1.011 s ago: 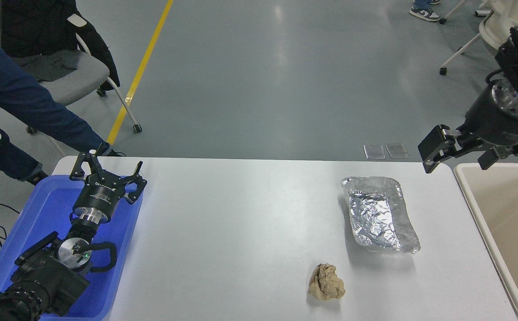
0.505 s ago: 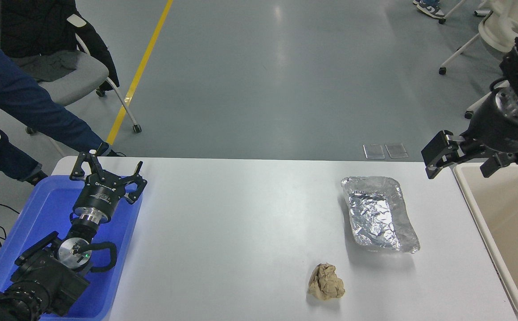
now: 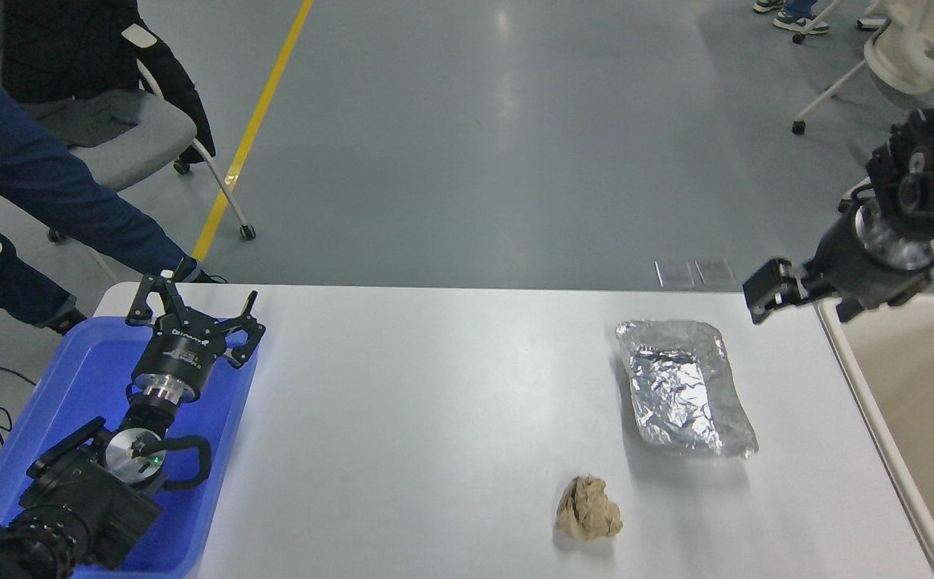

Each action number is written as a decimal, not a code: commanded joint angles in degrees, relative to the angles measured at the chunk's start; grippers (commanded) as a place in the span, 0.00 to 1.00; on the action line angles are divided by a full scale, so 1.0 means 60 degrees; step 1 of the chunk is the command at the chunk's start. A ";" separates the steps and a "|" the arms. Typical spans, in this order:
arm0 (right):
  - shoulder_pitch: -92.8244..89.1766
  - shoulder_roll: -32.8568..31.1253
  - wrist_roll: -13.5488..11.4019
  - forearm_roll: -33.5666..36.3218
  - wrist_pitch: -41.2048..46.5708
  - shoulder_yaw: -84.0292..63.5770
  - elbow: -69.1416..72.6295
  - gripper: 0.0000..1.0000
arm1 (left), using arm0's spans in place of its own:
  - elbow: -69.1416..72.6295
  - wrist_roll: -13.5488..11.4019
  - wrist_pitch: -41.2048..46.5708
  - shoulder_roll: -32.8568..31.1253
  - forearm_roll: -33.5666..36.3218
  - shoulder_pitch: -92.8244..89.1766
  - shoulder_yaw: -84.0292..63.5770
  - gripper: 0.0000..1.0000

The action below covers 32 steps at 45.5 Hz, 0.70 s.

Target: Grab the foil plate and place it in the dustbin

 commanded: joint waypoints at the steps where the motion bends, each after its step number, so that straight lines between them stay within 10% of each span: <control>1: -0.2614 -0.0128 -0.0007 -0.1075 -0.0718 0.1854 -0.1507 1.00 | 0.0000 -0.0008 0.0000 0.0000 -0.0001 0.0002 -0.0009 1.00; 32: -0.7067 0.0106 0.0008 -0.2848 -0.3837 0.4140 -0.4627 1.00 | 0.0000 -0.0008 0.0000 0.0000 -0.0001 0.0002 -0.0009 1.00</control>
